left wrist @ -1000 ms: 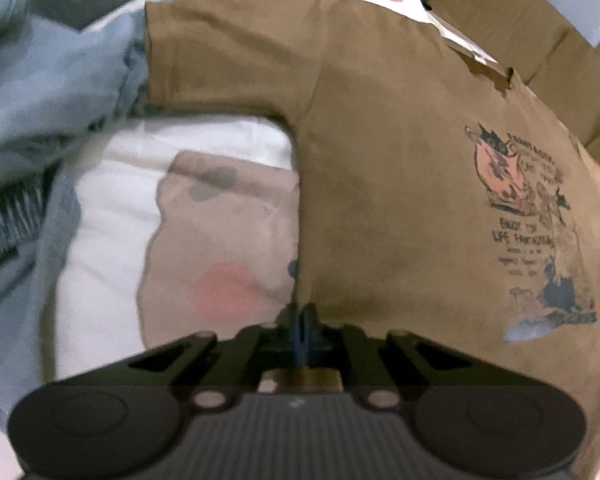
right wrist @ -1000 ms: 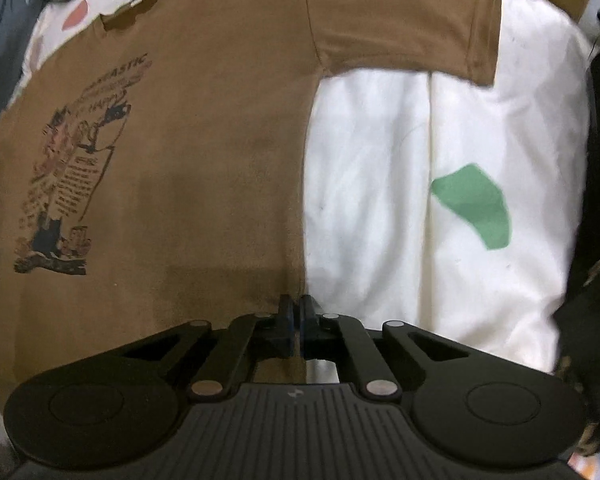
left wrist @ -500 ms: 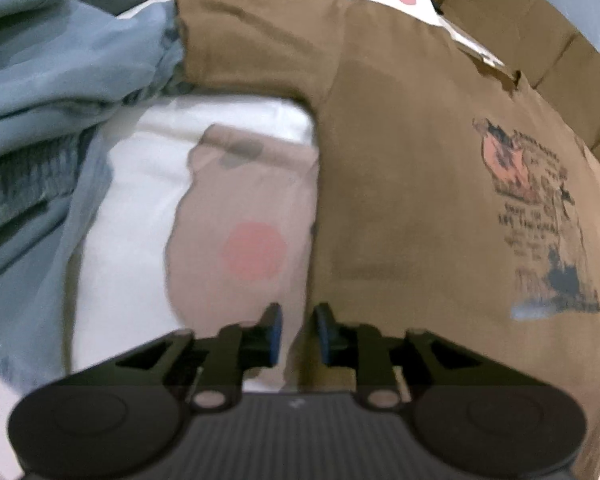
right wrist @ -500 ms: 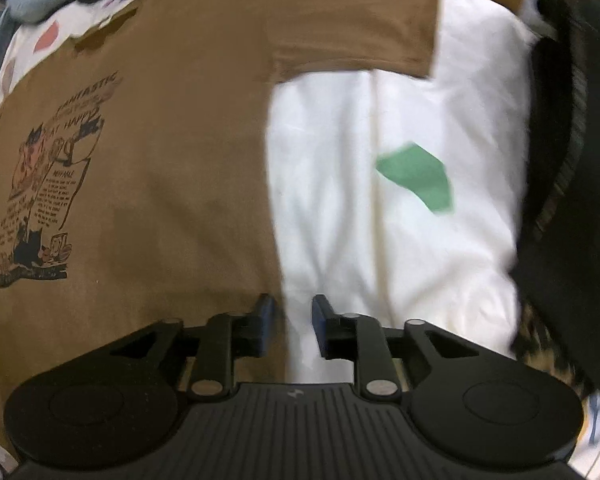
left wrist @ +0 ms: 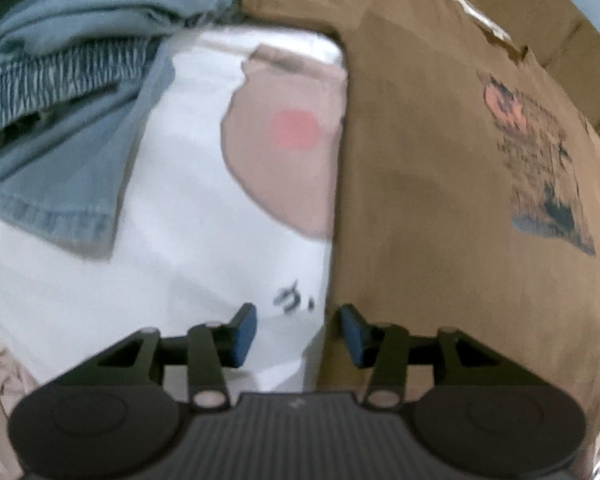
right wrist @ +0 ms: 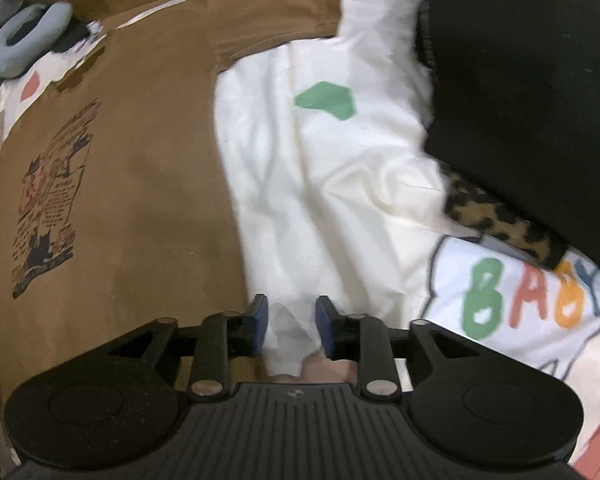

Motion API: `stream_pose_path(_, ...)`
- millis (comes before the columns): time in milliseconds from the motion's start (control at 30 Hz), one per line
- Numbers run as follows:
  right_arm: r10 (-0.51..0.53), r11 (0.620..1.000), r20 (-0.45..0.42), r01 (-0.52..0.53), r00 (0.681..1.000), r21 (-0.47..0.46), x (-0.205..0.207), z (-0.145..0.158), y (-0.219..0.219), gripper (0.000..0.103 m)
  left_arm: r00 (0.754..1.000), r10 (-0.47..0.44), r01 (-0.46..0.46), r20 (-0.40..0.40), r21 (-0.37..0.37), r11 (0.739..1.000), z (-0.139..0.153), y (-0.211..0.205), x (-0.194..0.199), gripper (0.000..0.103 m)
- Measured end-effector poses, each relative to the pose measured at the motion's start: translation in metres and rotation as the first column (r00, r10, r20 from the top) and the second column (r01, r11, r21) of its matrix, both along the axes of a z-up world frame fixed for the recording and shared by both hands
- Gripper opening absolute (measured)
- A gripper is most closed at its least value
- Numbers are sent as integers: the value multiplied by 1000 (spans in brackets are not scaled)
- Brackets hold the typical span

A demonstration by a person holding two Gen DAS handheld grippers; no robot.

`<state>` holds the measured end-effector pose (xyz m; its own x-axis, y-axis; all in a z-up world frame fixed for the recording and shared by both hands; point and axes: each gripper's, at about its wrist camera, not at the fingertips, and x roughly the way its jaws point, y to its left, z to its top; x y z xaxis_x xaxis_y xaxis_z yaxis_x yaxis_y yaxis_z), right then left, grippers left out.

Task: Fold clothes

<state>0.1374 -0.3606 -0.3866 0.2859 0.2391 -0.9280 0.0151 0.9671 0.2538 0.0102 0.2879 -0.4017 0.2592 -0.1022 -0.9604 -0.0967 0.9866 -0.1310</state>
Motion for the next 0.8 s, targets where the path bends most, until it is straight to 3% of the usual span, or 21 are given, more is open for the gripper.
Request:
stream_pose_path(133, -27, 1000, 55, 26, 998, 7, 5, 11, -5, 40, 1000, -14, 15, -25, 39, 999, 1, -6, -3, 49)
stream_pose_path(300, -87, 996, 164, 82, 983, 34, 32, 28, -7, 48, 999, -28, 30, -39, 47, 998, 21, -11, 9, 40)
stream_pose_path(467, -175, 983, 234, 155, 956, 101, 62, 34, -15, 50, 996, -91, 90, 18, 54, 994, 57, -23, 36, 44)
stream_pose_path(667, -244, 969, 247, 223, 938, 109, 79, 35, -25, 51, 991, -105, 103, 79, 35, 994, 79, -42, 83, 68)
stream_pose_path(800, -272, 961, 231, 254, 934, 107, 80, 36, -30, 55, 985, -132, 129, 108, 40, 991, 94, -59, 103, 78)
